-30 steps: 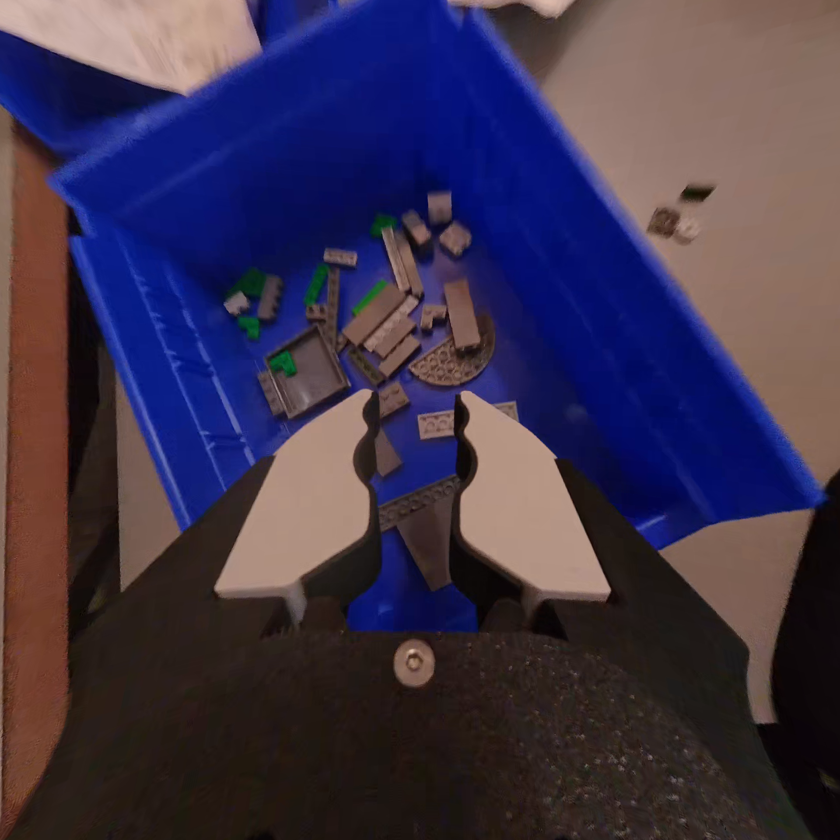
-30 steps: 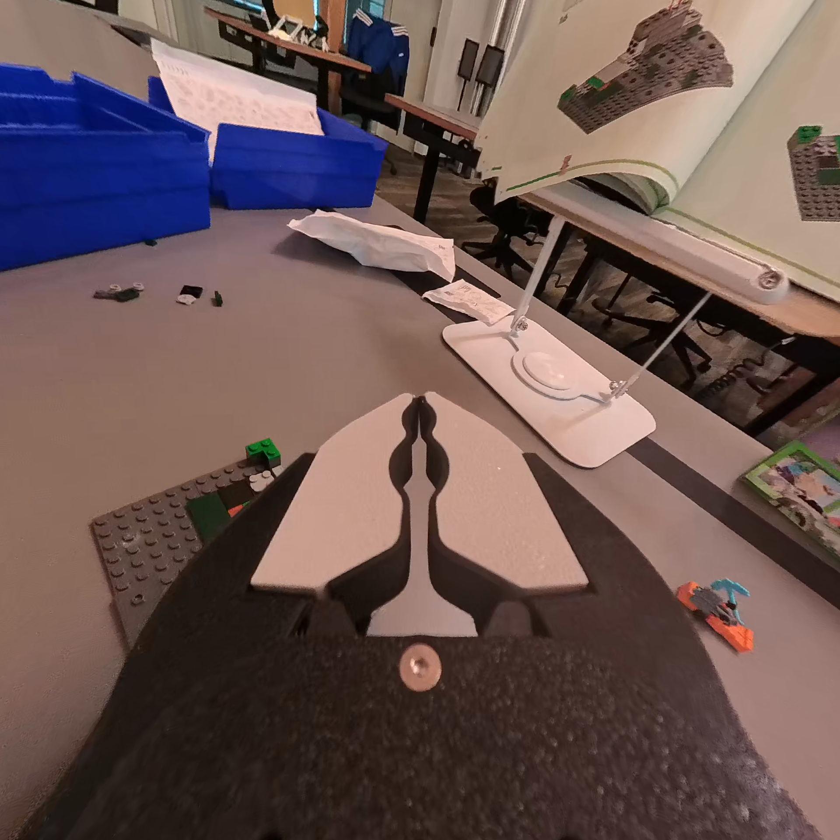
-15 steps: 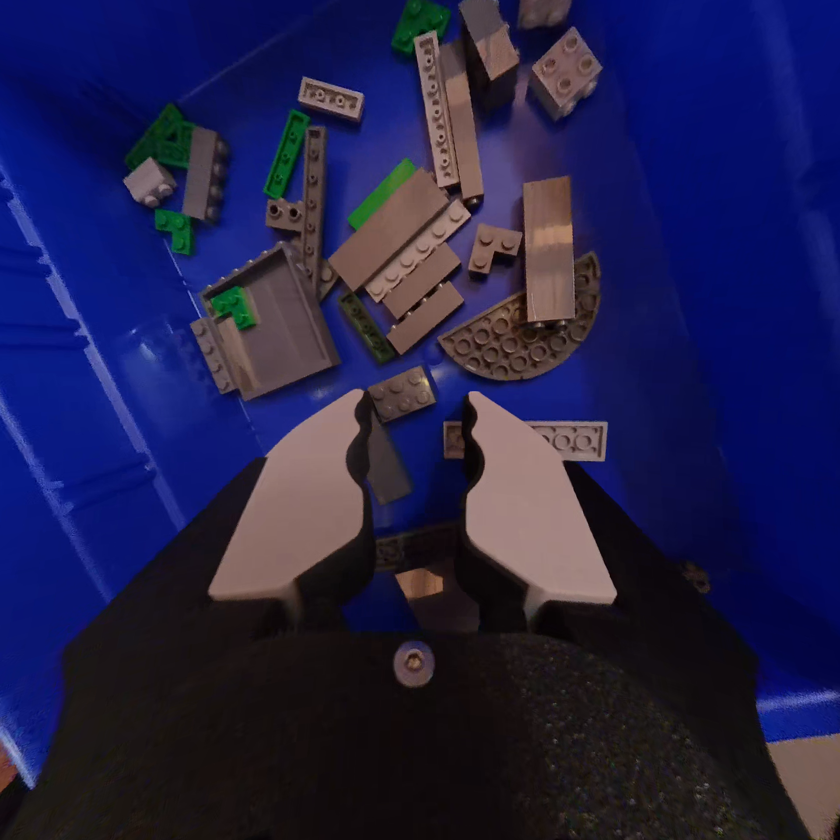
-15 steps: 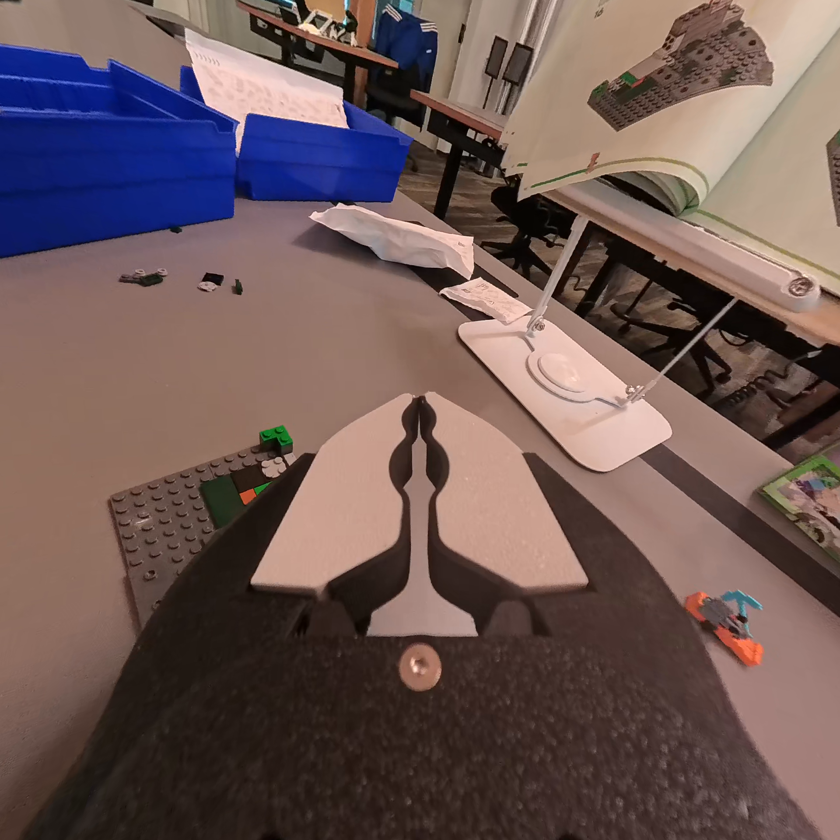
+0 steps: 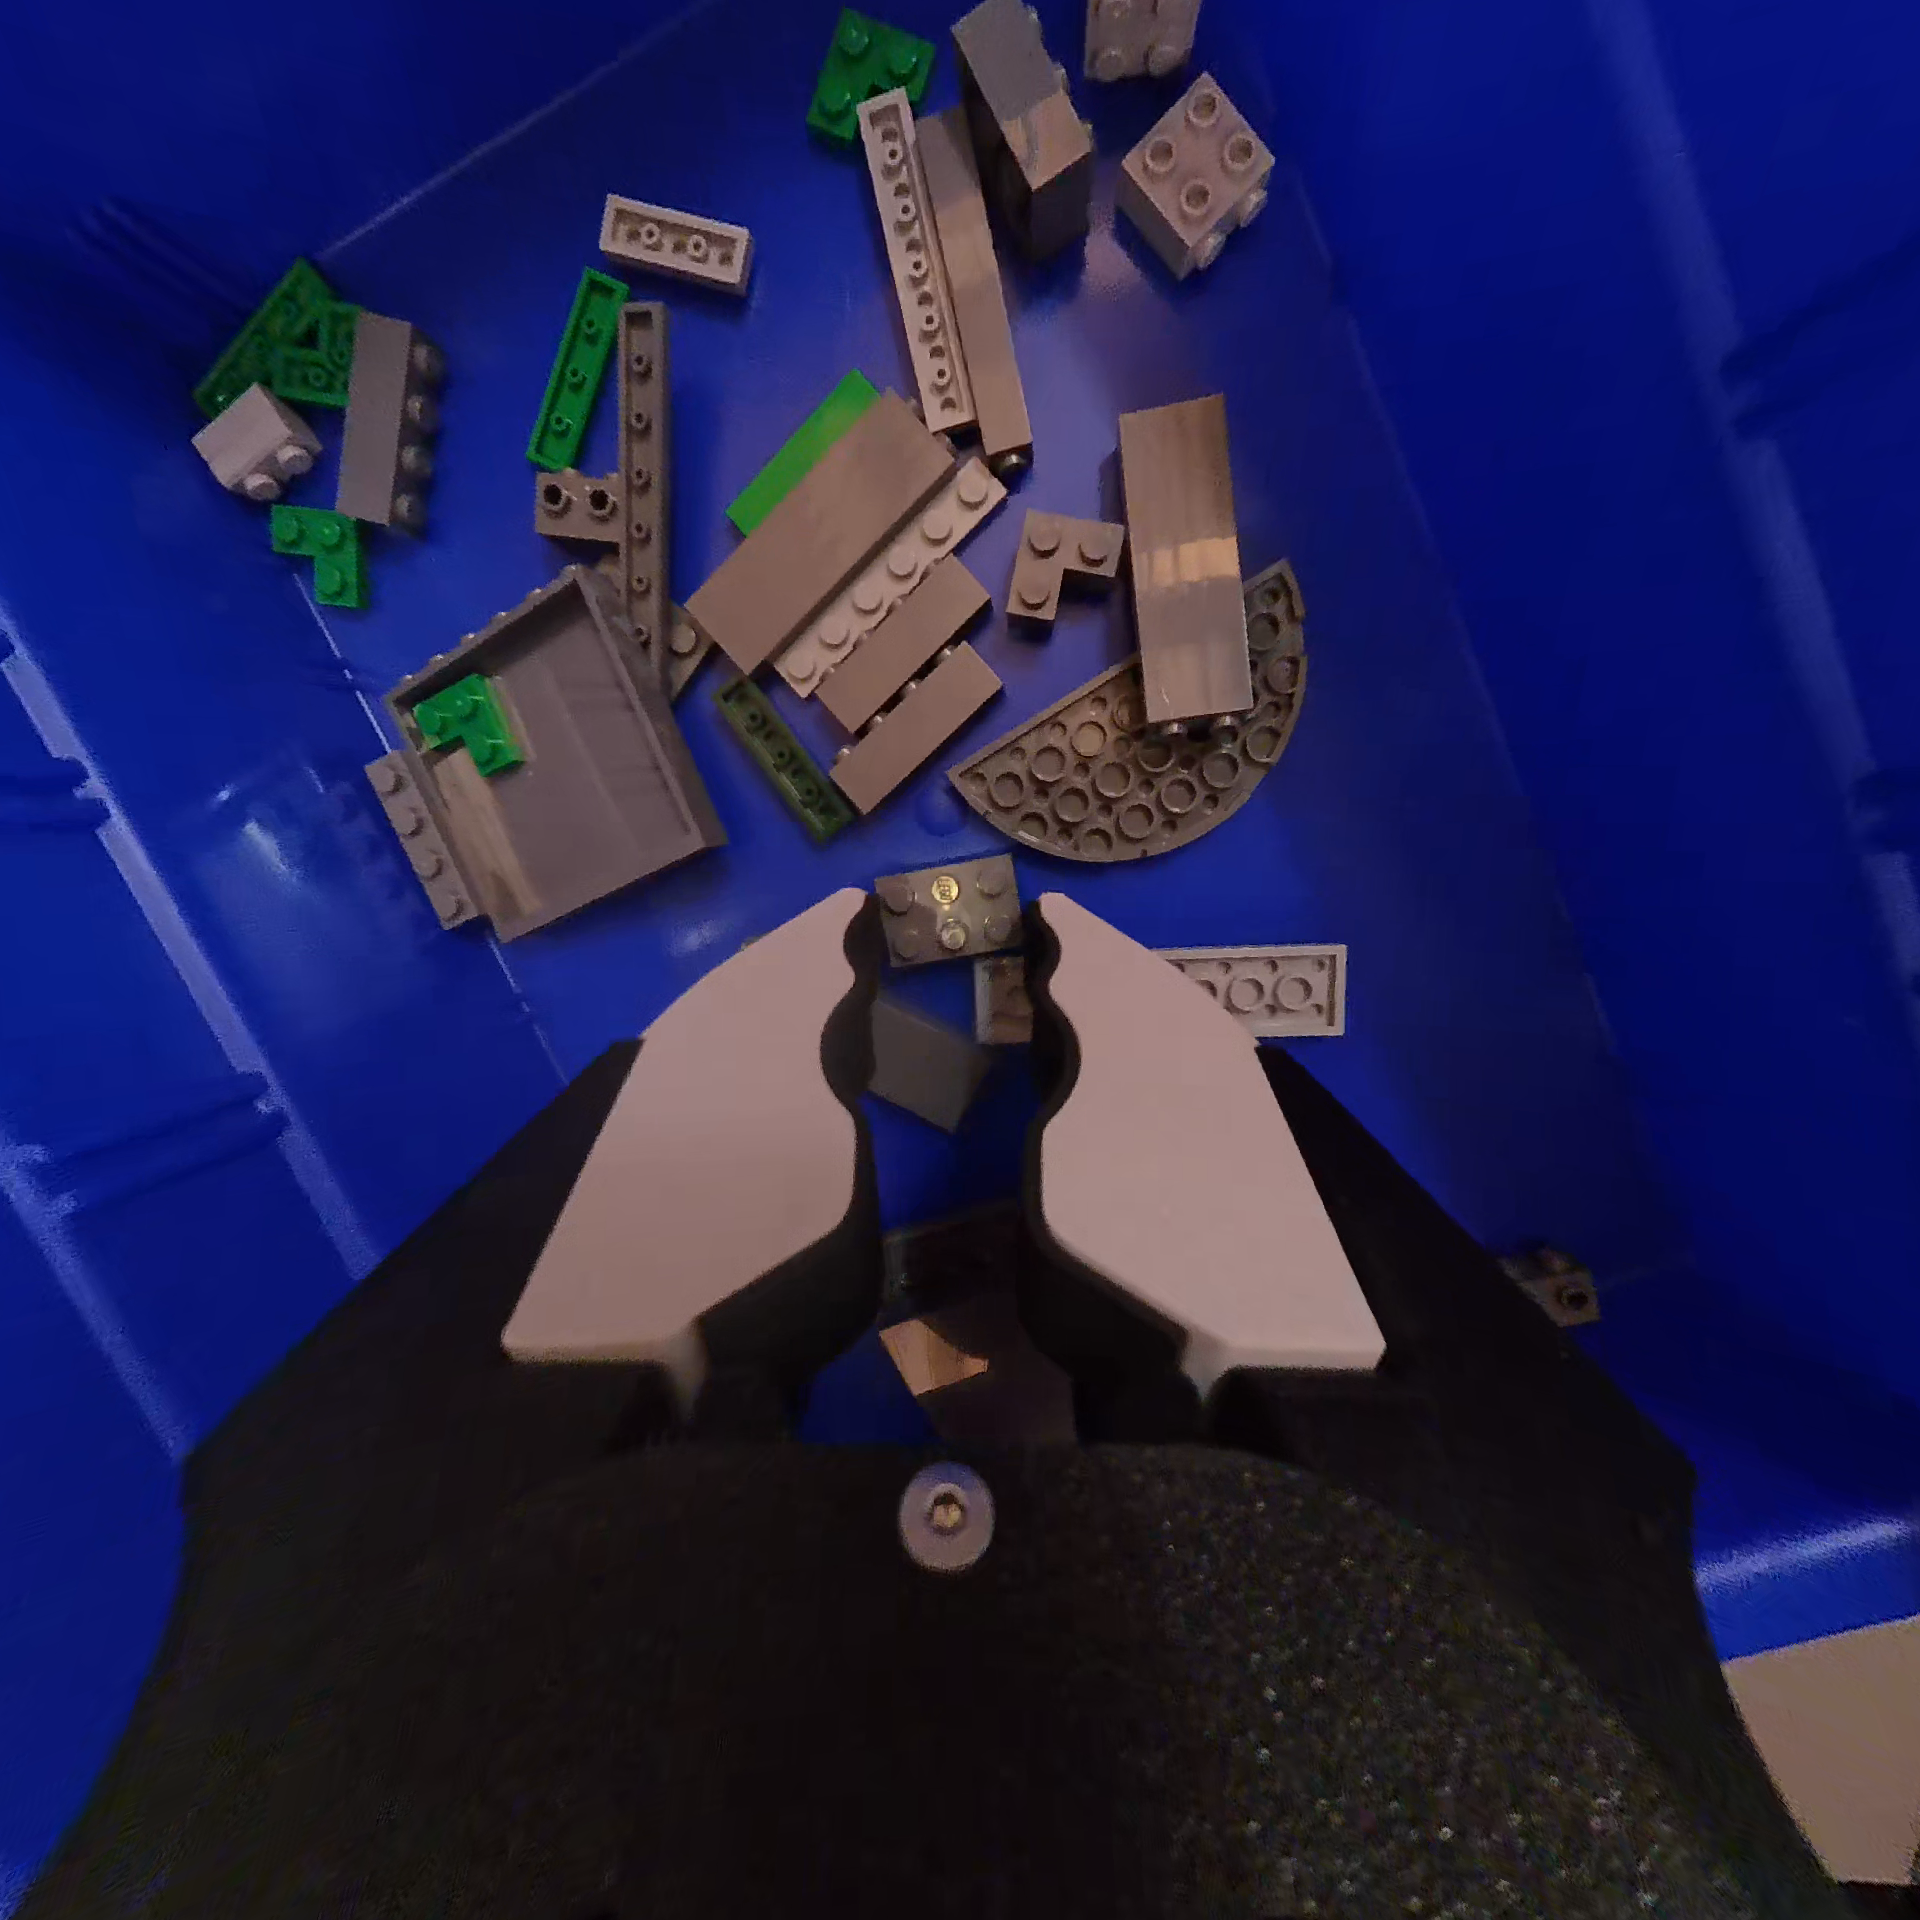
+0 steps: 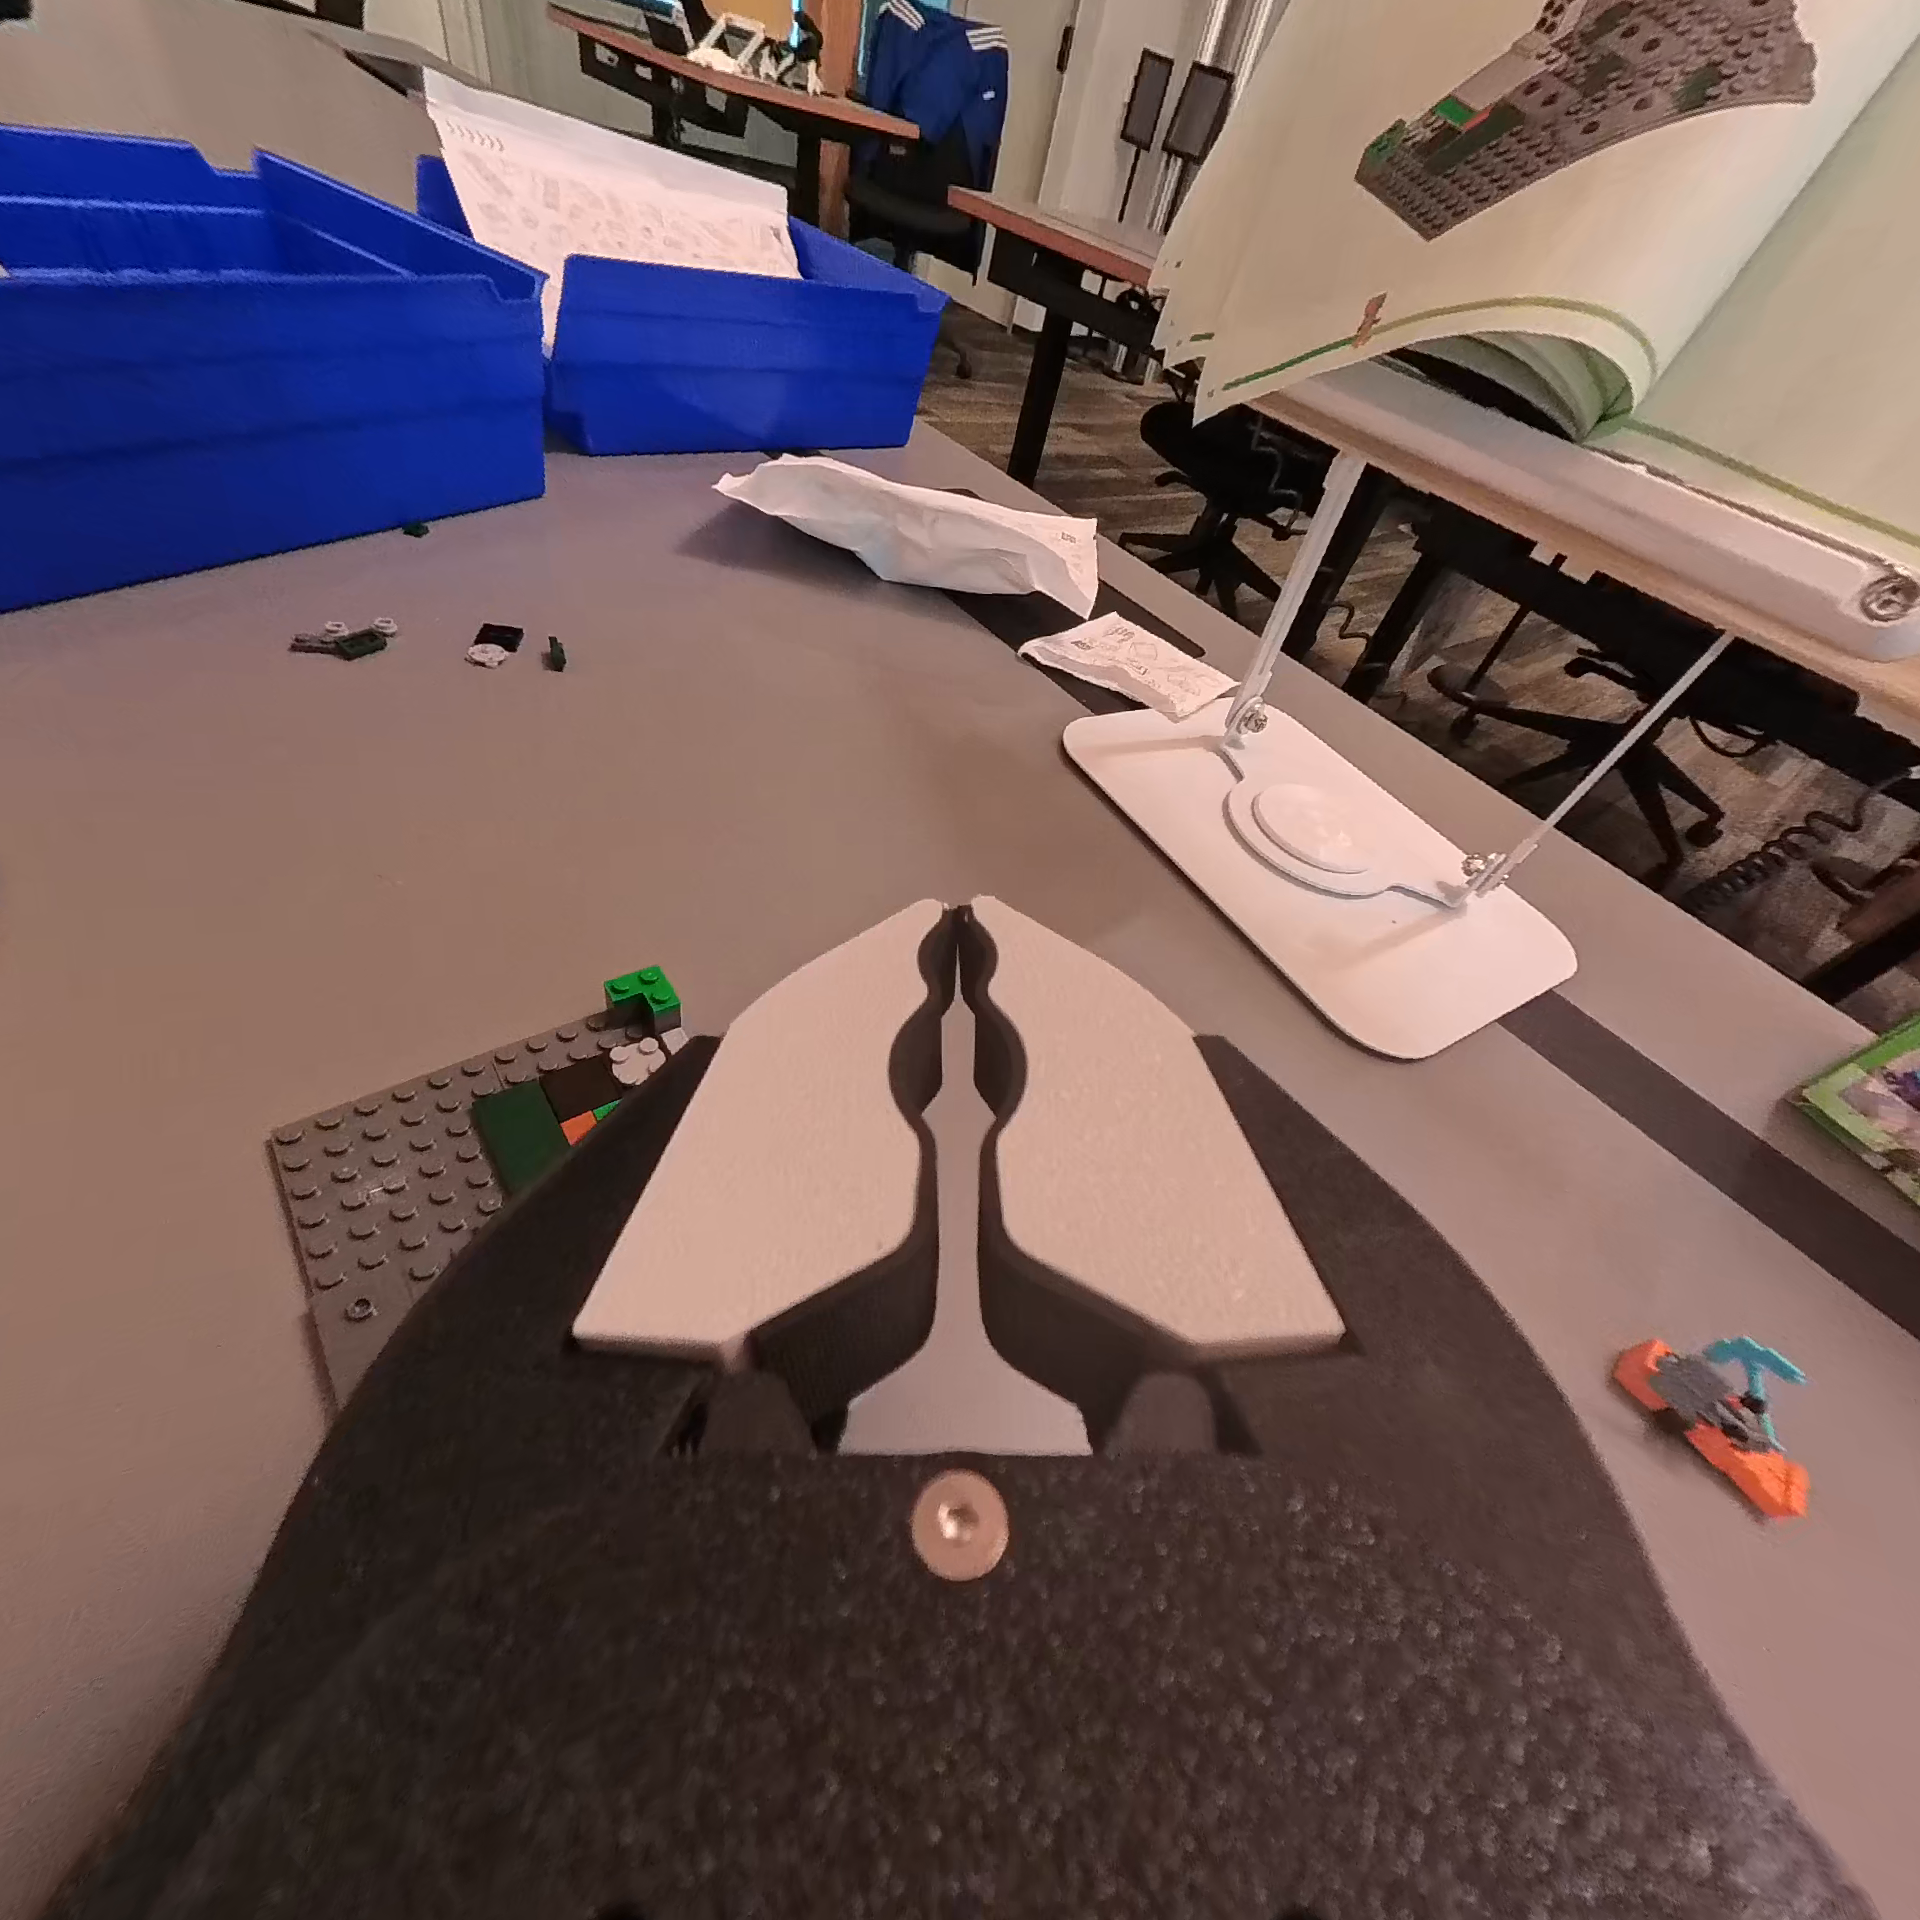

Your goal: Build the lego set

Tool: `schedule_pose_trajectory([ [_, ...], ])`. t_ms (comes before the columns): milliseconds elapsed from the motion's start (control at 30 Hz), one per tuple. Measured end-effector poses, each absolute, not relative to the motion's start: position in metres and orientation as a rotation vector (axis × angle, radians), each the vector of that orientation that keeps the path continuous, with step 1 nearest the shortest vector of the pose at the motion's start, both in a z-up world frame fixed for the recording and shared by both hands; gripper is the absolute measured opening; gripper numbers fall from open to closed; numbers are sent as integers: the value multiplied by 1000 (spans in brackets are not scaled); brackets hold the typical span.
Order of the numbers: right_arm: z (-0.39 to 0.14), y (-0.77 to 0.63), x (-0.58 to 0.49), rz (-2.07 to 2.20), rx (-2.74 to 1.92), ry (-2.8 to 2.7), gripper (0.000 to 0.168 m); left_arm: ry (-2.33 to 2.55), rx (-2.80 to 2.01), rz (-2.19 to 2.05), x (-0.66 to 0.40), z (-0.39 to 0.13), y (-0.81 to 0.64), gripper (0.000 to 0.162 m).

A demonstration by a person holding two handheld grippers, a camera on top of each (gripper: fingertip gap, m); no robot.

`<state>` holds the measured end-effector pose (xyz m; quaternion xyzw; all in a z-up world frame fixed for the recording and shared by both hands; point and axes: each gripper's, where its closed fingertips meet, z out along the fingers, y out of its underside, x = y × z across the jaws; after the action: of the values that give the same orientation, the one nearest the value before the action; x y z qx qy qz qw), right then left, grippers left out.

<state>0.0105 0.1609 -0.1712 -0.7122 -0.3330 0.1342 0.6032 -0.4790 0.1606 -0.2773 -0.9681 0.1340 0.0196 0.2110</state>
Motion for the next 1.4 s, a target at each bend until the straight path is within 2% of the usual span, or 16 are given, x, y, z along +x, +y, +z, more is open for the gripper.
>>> schedule_pose_trajectory([
  [133,-169,161,12,306,-1643,-764,0,388,-2617,93,-476,-263,162,26],
  [300,-168,162,13,307,-1643,-759,0,477,-2430,125,-451,-203,171,25],
  [433,-167,162,14,303,-1639,-760,0,693,-2249,49,-384,-144,172,25],
  [567,-163,161,14,301,-1628,-760,0,989,-2135,-89,-291,-123,159,25],
  [667,-163,161,15,298,-1627,-761,0,1279,-2040,-159,-220,-137,151,25],
  [900,-155,160,21,279,-1613,-758,0,1848,-1868,-269,-108,-208,166,25],
  [1067,-152,163,29,262,-1612,-747,0,2015,-1829,-318,-70,-242,187,25],
  [1400,-159,169,38,285,-1647,-721,0,2235,-1729,-375,-56,-273,199,25],
])
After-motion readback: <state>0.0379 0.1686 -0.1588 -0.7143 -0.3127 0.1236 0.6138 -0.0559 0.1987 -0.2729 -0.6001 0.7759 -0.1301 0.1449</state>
